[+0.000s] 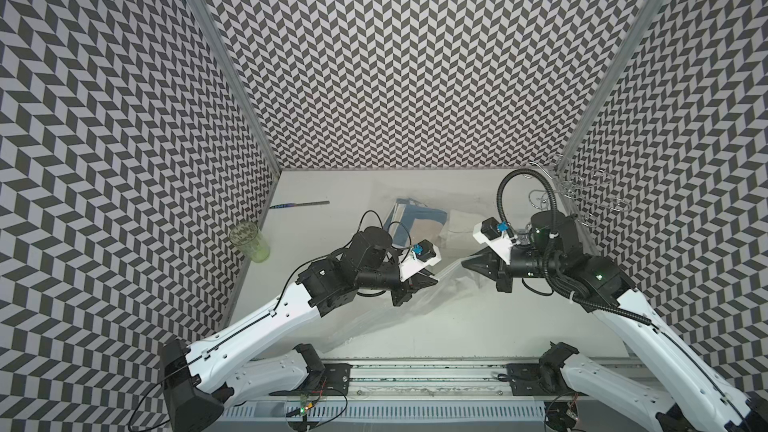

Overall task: Place the folded towel into the vacuum bag
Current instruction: Close the vacuum bag at the center of the board.

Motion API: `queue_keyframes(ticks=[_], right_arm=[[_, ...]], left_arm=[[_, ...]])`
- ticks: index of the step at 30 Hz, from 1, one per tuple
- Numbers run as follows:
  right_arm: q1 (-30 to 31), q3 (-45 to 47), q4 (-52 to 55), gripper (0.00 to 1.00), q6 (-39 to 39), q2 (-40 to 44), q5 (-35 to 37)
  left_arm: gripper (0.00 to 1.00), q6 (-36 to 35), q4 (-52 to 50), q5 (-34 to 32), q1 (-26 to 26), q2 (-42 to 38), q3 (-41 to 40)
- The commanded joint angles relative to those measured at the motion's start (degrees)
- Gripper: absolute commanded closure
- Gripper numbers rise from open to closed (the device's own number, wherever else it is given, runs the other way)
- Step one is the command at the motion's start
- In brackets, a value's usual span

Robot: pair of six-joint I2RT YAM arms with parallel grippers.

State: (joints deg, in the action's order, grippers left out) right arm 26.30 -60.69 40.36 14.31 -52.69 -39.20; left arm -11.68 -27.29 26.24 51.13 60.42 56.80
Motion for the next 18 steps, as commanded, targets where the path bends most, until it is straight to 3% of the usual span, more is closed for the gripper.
queue_keyframes(ticks=[1,18], right_arm=[[-5.48,-4.00,-9.76,1.00,-2.99,2.06,3.17],[-16.35,-13.13,-21.77,1.00,-9.29,-7.59,10.97]], left_arm=[[1.00,0.77,-9.69,-0.18,0.59,-0.25,-0.22],[1.00,4.17,-15.04,-4.21,0.17,2.01,1.11]])
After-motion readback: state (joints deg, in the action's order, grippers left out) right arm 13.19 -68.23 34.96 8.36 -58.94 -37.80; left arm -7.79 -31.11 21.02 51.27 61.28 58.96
